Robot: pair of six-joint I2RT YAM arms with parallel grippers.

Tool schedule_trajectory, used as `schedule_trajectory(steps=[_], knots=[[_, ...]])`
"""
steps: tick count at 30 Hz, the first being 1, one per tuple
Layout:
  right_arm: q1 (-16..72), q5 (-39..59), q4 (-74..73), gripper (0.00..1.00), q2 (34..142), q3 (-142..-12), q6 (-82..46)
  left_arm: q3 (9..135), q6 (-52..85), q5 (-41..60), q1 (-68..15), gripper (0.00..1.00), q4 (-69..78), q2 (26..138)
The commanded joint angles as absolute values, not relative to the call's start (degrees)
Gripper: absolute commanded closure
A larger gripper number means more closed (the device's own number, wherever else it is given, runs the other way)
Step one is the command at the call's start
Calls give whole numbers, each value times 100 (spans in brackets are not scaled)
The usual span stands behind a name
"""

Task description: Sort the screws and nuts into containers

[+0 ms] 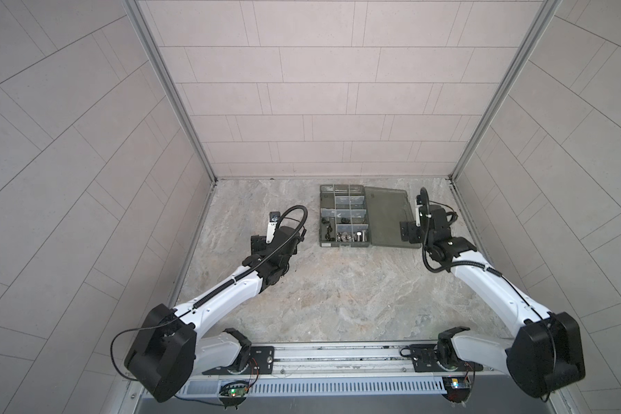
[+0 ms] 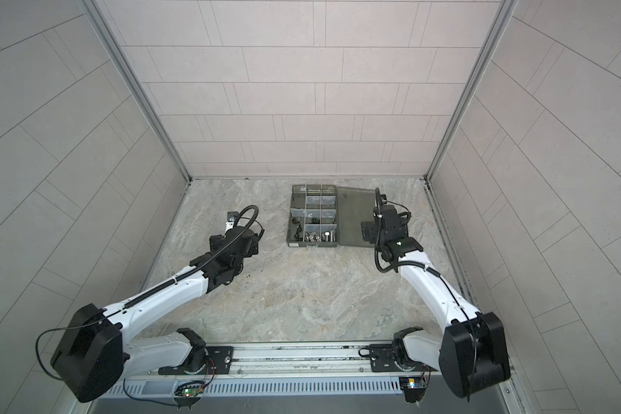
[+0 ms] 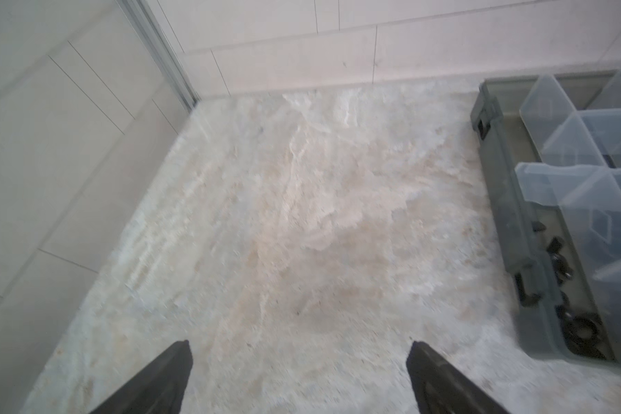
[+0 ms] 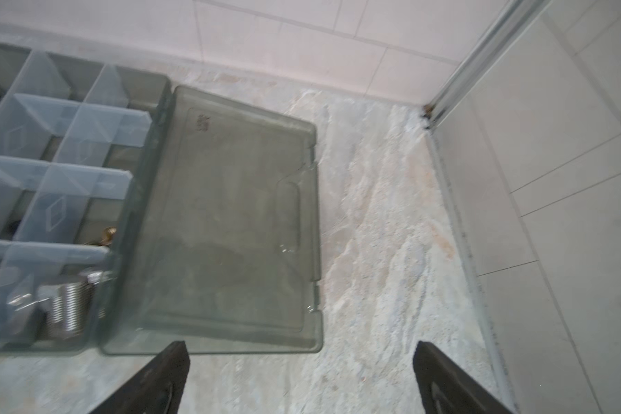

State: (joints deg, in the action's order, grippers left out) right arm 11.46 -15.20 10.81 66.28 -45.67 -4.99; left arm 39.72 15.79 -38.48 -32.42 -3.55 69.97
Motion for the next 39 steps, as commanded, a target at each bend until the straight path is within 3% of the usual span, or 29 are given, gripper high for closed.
schedule_trajectory(steps=[1,4,7,10,13,16,23,27,30,39], knots=[[996,-2154,-379,1,6076,-3850,-204,3528,354,-4742,-3182,0,1158,6987],[859,-2210,-910,1,5867,-3306,-277,2872,-96,-4455,-2921,0,2253,6945],[751,-2110,-1232,1,6039,-3106,-312,2858,381,-4002,-2216,0,1907,6704],[708,-2050,-1784,1,6360,-2906,-414,2339,259,-3865,-1751,0,2996,6773],[543,-1823,-2509,1,6867,-2734,-542,2074,132,-3375,-1477,0,4005,7388],[365,-1835,-3182,1,7379,-2544,-656,2044,-265,-3907,-1435,0,4996,8162],[281,-1782,-5045,1,8273,-1998,-440,1734,-400,-2918,-1001,0,6995,9438],[313,-1368,-5996,1,9112,-1909,-218,2129,-46,-2520,-786,0,5678,9141],[269,-1041,-4786,1,8762,-2238,-232,2311,265,-2001,-402,0,5147,9074],[267,-854,-5536,1,9024,-2093,-103,2294,225,-1979,-371,0,5312,9154]])
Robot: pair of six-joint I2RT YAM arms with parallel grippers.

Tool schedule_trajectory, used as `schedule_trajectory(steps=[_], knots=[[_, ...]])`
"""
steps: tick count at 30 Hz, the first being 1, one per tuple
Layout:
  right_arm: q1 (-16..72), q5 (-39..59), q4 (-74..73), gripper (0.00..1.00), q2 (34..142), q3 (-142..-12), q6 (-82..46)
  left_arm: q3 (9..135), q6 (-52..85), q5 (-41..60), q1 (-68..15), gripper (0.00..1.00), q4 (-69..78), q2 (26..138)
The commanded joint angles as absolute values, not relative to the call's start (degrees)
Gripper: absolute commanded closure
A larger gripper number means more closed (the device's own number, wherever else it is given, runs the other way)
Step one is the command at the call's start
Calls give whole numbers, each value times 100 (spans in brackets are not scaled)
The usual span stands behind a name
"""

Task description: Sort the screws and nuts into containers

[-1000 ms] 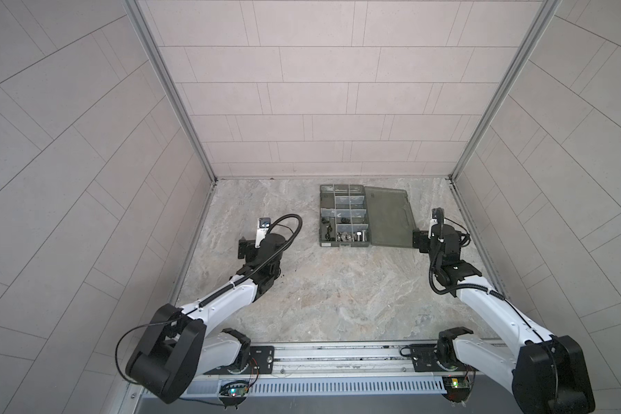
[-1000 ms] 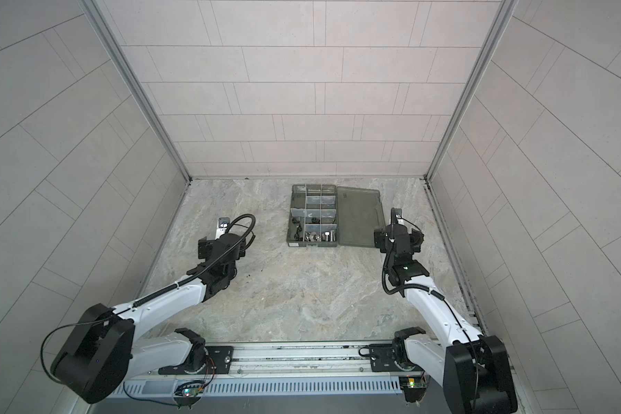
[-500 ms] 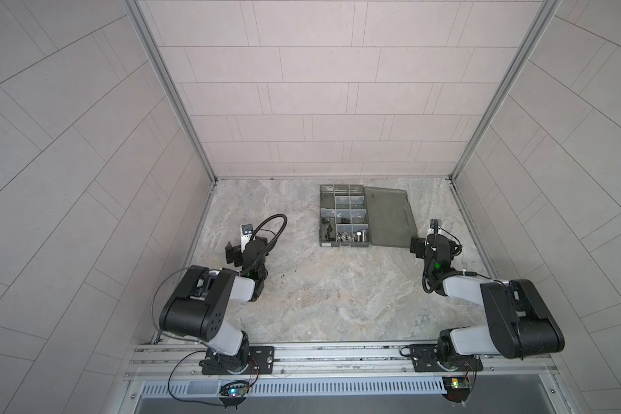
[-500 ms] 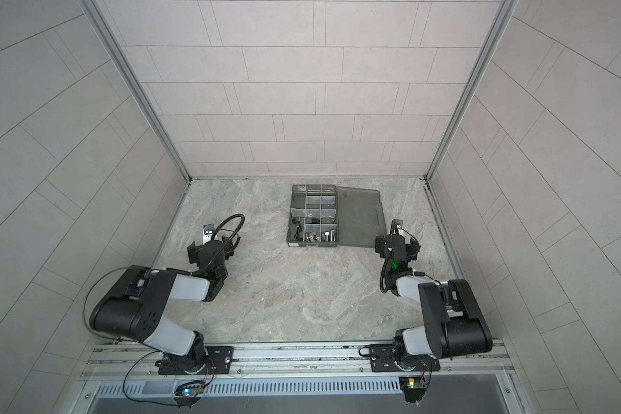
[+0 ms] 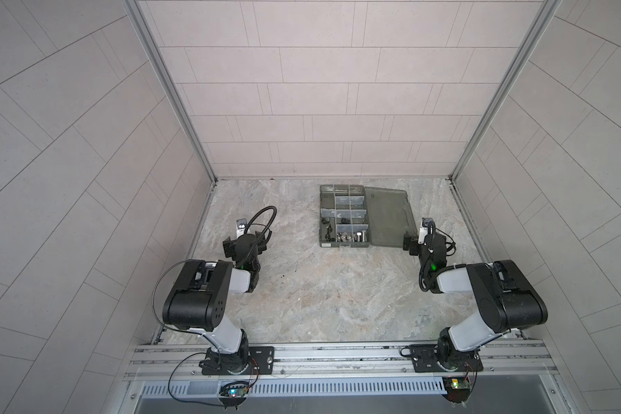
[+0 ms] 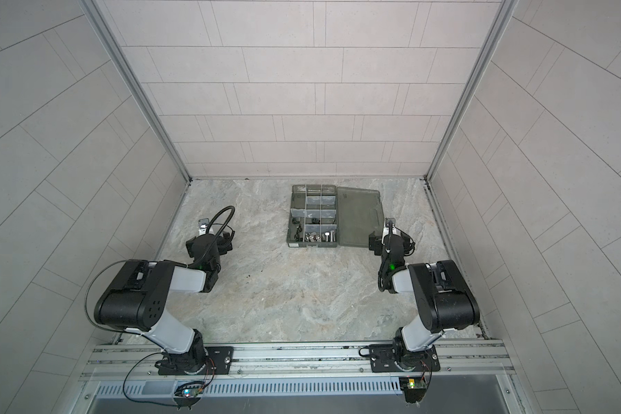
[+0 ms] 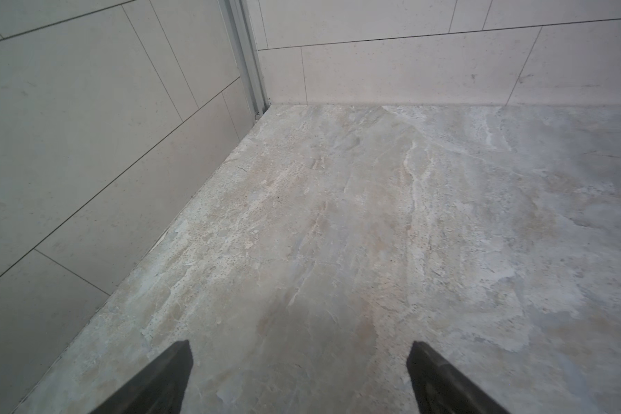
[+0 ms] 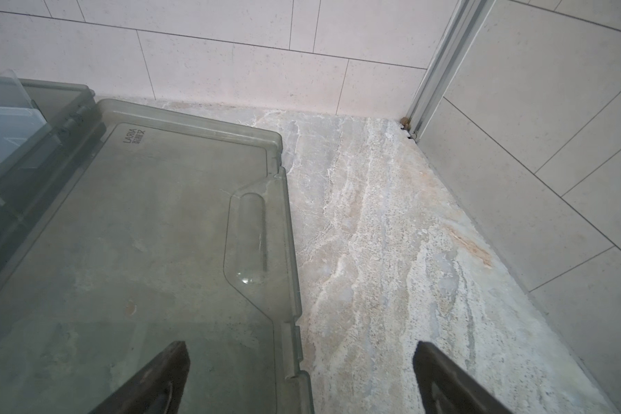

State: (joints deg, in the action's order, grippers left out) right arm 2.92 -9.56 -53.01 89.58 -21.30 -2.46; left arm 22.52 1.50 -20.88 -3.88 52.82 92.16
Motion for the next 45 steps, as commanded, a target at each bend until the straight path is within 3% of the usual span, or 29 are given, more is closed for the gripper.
schedule_trajectory(steps=[1,45], knots=[[264,-861,-5568,1,9043,-2081,-100,2290,230,-1985,-372,0,5313,9141],[316,-920,-5524,1,9035,-2101,-37,2224,165,-2004,-439,0,5410,9112]])
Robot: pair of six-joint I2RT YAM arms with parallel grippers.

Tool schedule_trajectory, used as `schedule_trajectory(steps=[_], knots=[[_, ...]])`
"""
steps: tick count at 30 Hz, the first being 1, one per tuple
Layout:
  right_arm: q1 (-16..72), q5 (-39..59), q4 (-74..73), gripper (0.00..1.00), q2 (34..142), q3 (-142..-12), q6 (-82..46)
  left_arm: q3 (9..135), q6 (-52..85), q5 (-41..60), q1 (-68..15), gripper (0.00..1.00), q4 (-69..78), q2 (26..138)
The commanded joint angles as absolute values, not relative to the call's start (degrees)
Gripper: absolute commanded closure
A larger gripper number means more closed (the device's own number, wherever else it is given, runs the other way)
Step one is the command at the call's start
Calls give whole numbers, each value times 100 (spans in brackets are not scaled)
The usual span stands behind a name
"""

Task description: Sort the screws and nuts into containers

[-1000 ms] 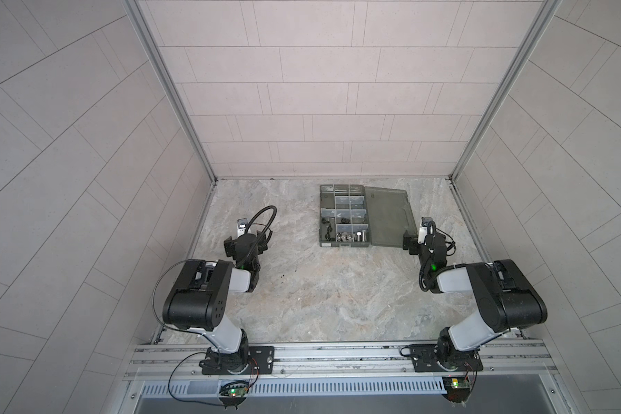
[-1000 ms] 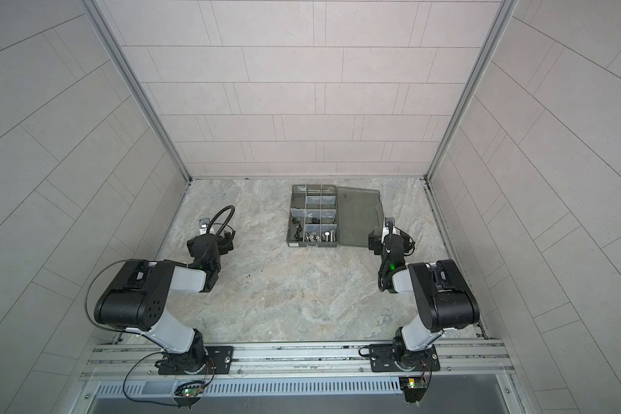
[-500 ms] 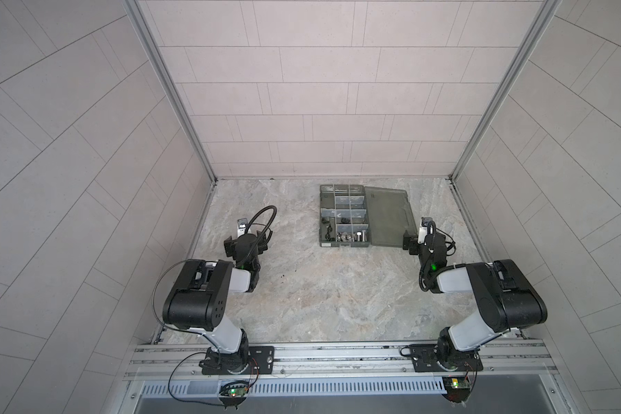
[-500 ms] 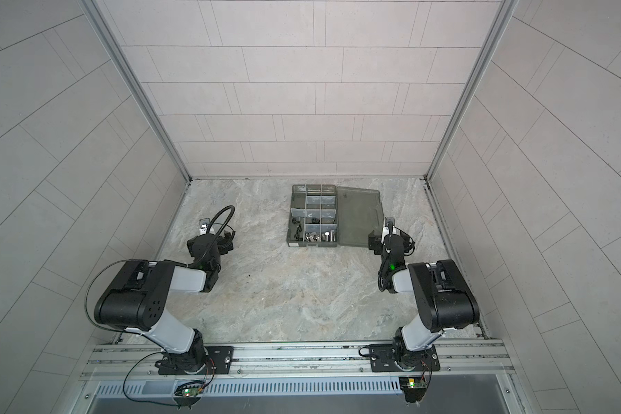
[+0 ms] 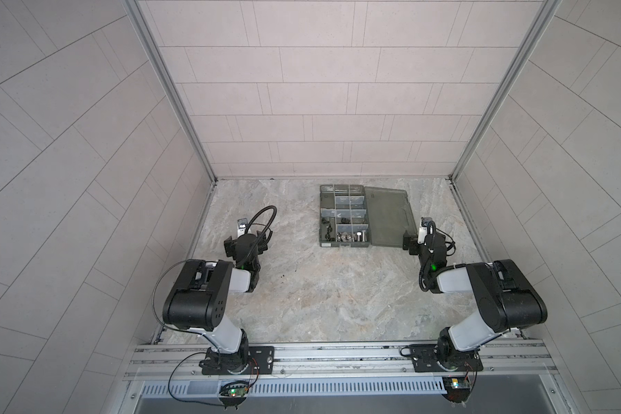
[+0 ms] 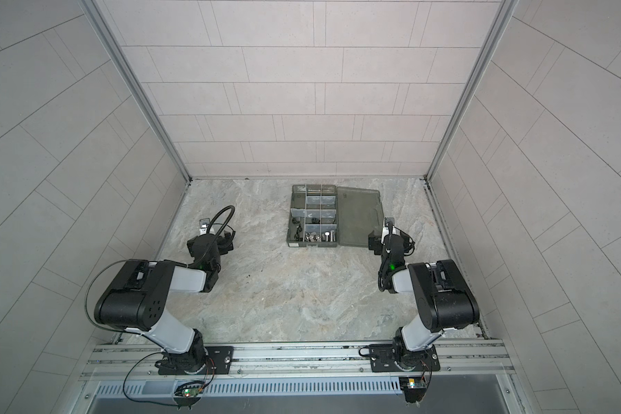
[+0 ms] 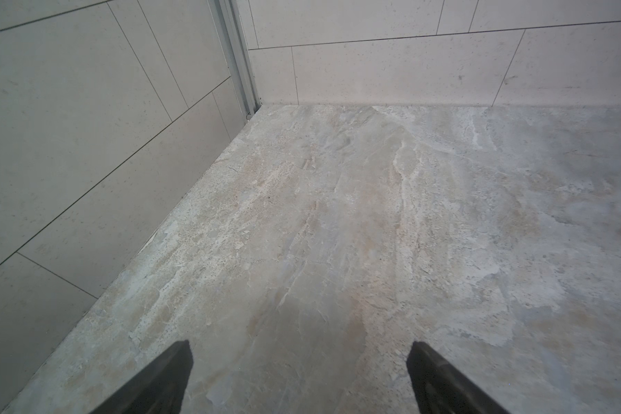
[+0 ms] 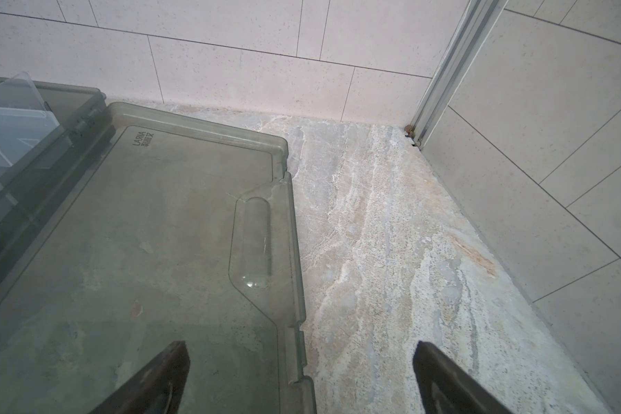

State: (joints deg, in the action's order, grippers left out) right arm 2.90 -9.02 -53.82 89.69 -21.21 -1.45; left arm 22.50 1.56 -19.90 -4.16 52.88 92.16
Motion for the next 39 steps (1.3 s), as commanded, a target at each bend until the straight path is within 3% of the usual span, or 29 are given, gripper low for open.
schedule_trajectory(steps=[1,12,24,36,39], knots=[[315,-923,-5528,1,9042,-2101,-43,2224,159,-2004,-432,0,5414,9114],[316,-863,-5542,1,8959,-2058,-46,2224,159,-2004,-435,0,5414,9114],[334,-497,-3513,1,7082,-2467,61,2233,162,-2004,-439,0,5414,9114],[325,-579,-5633,1,8713,-1918,50,2225,159,-2006,-436,0,5414,9119],[323,-387,-5463,1,8851,-2032,137,2233,160,-2006,-437,0,5414,9114]])
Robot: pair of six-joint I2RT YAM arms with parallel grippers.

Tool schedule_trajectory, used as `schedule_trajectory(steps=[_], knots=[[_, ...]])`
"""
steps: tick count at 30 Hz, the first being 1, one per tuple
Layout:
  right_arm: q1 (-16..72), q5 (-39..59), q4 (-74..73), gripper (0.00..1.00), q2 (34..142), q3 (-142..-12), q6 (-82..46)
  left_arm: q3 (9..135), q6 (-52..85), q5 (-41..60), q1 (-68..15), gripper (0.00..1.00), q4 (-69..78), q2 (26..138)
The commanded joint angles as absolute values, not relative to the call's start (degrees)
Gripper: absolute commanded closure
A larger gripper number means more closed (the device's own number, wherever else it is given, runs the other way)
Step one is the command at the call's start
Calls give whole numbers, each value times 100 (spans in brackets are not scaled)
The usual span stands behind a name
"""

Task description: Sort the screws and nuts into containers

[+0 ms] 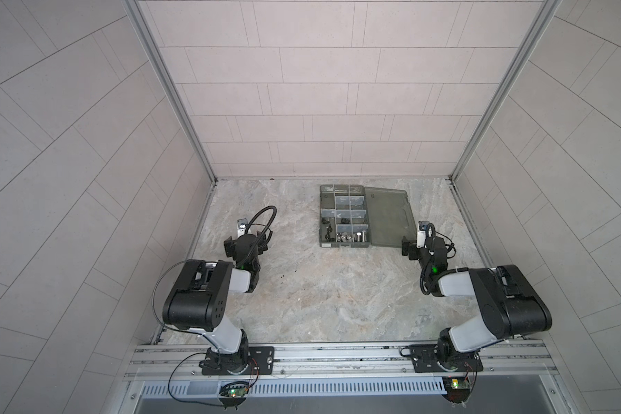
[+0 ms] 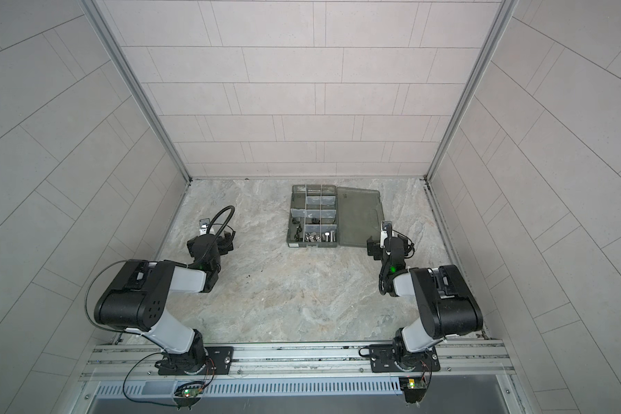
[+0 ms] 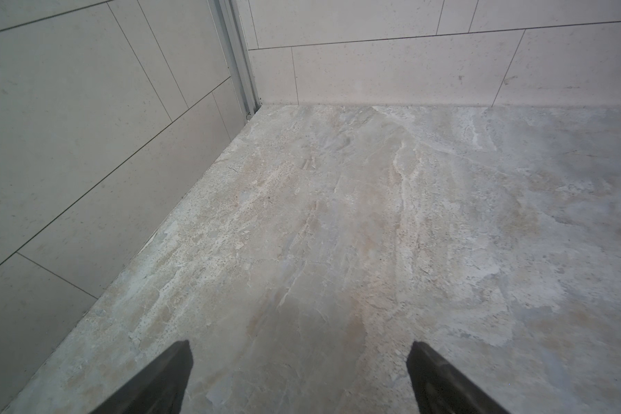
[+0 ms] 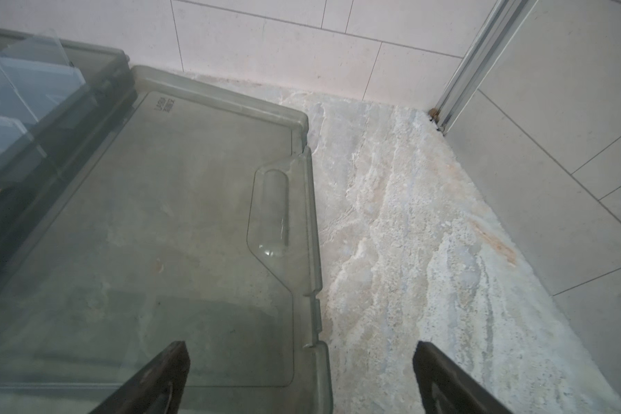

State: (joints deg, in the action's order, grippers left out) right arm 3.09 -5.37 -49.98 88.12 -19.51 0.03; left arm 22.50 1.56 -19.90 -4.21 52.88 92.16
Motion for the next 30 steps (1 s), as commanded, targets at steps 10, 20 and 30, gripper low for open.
schedule_trajectory(steps=[10,20,30], knots=[[255,-454,-5648,1,9026,-2021,17,2224,161,-2006,-436,0,5409,9106],[262,-455,-5670,1,9026,-2020,20,2224,162,-2006,-437,0,5414,9105],[261,-457,-5676,1,9029,-2019,18,2233,152,-2013,-440,0,5409,9116]])
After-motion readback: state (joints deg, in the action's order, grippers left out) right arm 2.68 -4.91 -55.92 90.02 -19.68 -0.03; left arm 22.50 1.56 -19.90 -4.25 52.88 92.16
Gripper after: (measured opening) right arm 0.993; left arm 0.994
